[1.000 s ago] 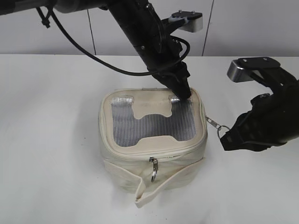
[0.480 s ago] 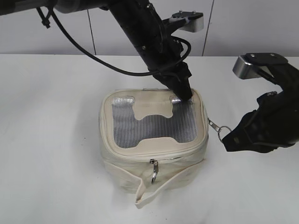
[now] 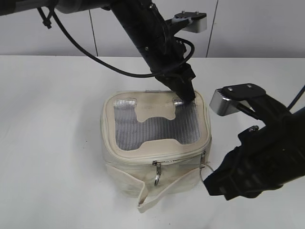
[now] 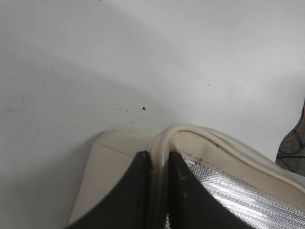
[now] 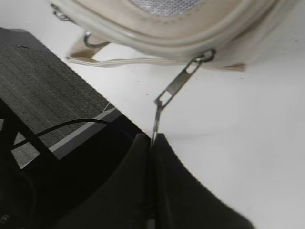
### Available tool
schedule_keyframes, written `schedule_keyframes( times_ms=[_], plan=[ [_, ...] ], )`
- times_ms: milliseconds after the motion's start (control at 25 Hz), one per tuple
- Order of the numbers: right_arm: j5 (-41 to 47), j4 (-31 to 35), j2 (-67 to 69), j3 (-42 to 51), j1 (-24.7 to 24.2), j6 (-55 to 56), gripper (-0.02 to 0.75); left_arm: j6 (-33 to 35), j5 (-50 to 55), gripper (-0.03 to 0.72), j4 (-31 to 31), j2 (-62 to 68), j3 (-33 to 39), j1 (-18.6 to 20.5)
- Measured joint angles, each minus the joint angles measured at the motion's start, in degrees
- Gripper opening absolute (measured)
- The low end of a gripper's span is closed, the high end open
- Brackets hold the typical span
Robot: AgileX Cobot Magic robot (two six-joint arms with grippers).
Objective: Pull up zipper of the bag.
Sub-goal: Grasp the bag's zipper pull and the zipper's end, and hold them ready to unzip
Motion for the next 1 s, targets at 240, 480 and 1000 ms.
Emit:
schedule_keyframes(
  times_ms=[240,480,1000],
  plan=[
    [-5.9,3.53,0.0,-0.25,8.4,-0.6,0.005,-0.01,0.0,0.075,0.0,0.0,0.0,0.0],
    [-8.91,4.28,4.55,-4.64,13.73,-1.69,0.005,-0.17,0.0,0.075,0.12,0.0,0.0,0.0],
    [-8.27,9.39,11.29,-10.81,15.6,-6.1,0.017,-0.4,0.39,0.075,0.36,-0.06,0.0,0.0]
  ],
)
